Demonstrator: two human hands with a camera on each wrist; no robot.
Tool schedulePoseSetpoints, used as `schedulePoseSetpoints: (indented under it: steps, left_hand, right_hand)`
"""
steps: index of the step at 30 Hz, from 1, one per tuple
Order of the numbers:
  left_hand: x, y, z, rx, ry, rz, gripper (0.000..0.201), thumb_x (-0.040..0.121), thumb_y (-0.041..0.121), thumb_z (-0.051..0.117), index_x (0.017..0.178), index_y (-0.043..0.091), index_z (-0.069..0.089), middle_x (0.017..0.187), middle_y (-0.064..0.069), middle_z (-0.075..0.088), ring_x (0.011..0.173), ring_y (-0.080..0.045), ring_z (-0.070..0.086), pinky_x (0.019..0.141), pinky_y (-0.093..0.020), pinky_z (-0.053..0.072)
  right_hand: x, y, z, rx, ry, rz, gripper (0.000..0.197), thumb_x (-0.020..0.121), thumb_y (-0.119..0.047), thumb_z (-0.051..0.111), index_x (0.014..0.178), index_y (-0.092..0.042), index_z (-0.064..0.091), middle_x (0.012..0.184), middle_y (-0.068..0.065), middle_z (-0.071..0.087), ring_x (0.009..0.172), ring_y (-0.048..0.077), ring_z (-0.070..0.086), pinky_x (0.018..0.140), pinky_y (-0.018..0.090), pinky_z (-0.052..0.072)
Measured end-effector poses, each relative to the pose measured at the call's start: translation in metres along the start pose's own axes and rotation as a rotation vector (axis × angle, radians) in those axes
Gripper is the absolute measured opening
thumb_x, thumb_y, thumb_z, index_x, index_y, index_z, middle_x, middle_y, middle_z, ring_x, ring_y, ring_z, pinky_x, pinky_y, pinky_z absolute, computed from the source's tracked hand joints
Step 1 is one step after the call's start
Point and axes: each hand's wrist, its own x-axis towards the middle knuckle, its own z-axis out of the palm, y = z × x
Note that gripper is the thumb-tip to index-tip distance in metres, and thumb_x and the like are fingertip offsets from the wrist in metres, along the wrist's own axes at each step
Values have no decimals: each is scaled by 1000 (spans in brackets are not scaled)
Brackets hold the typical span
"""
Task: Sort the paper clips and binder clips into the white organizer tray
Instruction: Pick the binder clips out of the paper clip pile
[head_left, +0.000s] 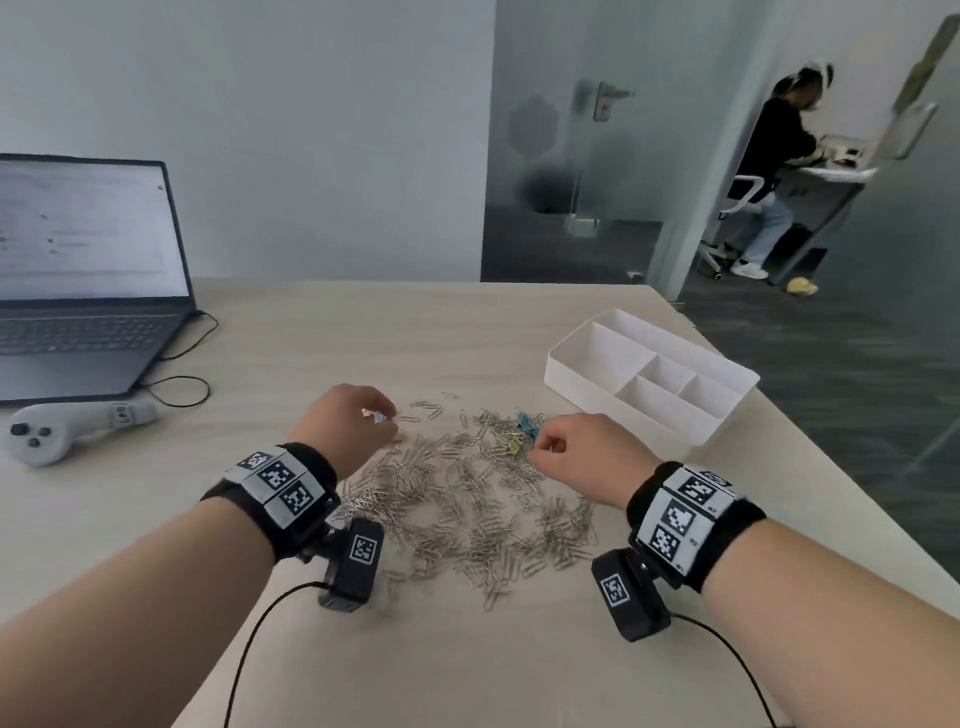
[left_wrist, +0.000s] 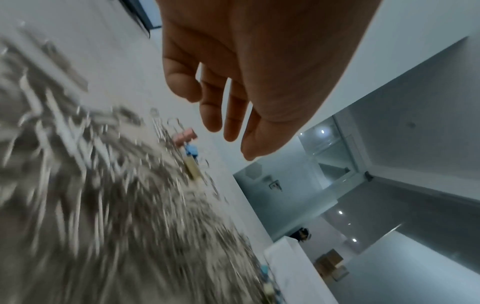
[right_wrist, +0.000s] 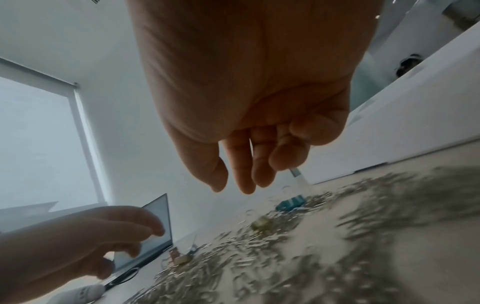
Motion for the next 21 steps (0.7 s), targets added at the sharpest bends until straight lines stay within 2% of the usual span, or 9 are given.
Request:
schedulePoseSetpoints:
  steps: [3, 6, 9, 11, 13, 14, 16, 18, 21]
  left_hand:
    - [23, -12, -5, 182, -122, 28, 27, 83, 38, 71, 109, 31, 67, 123, 0, 55, 100, -17, 57, 85, -29, 45]
    - [34, -13, -4, 353, -260, 41, 48, 78, 51, 72, 122, 34, 62, 125, 3, 52, 105, -17, 58, 91, -31, 48]
    - [41, -12, -1, 412, -309, 56, 52, 75, 56, 74, 121, 34, 64, 120, 5, 59, 105, -17, 60, 90, -32, 51]
    - [44, -12, 2, 375, -286, 43, 44, 75, 55, 75, 114, 34, 69, 112, 8, 64, 100, -15, 61, 89, -31, 52]
    - [46, -12, 5, 327, -265, 45, 31, 78, 51, 73, 103, 33, 74, 103, 11, 68, 93, -12, 62, 85, -29, 52]
    - [46, -12, 6, 307, -263, 47, 25, 80, 48, 72, 99, 32, 75, 99, 11, 70, 91, -12, 63, 83, -28, 53]
    - [46, -14, 4, 287, -273, 54, 16, 84, 36, 68, 93, 28, 78, 95, 7, 74, 90, -15, 66, 81, -30, 54]
    - [45, -19, 0, 271, -263, 66, 17, 86, 28, 64, 95, 26, 79, 96, 5, 74, 89, -16, 66, 79, -30, 53]
    - [41, -30, -9, 166, -224, 48, 16, 88, 26, 65, 97, 26, 78, 97, 6, 74, 71, -9, 62, 65, -23, 49]
  right_hand:
    - [21, -24, 8, -10, -16, -41, 19, 88, -40, 57, 84, -25, 68, 86, -8, 68, 78, 12, 63, 74, 31, 53]
    - [46, -48, 8, 11, -57, -75, 20, 93, -35, 53, 89, -25, 70, 89, -9, 69, 77, 12, 64, 70, 29, 54]
    - [72, -70, 7, 92, -109, -101, 22, 97, -27, 51, 102, -24, 72, 81, -14, 63, 60, 3, 54, 53, 20, 40]
    - [90, -85, 12, 160, -130, -103, 25, 98, -23, 49, 109, -21, 72, 77, -15, 57, 56, -1, 46, 49, 16, 32]
    - [106, -100, 20, 250, -158, -83, 29, 98, -22, 47, 114, -18, 71, 87, -9, 63, 66, 4, 52, 60, 18, 40]
    - [112, -107, 25, 288, -185, -68, 31, 98, -22, 46, 116, -16, 70, 100, -1, 68, 76, 9, 56, 69, 23, 45]
    - [123, -120, 34, 358, -242, -29, 35, 100, -25, 42, 123, -14, 67, 123, 9, 65, 98, 17, 58, 84, 30, 45]
    - [131, -128, 43, 437, -294, 45, 39, 99, -33, 38, 122, -19, 67, 130, 6, 60, 113, 22, 57, 94, 38, 47]
    - [139, -134, 52, 436, -323, 89, 46, 99, -38, 32, 116, -20, 70, 132, 4, 60, 113, 23, 57, 95, 38, 45]
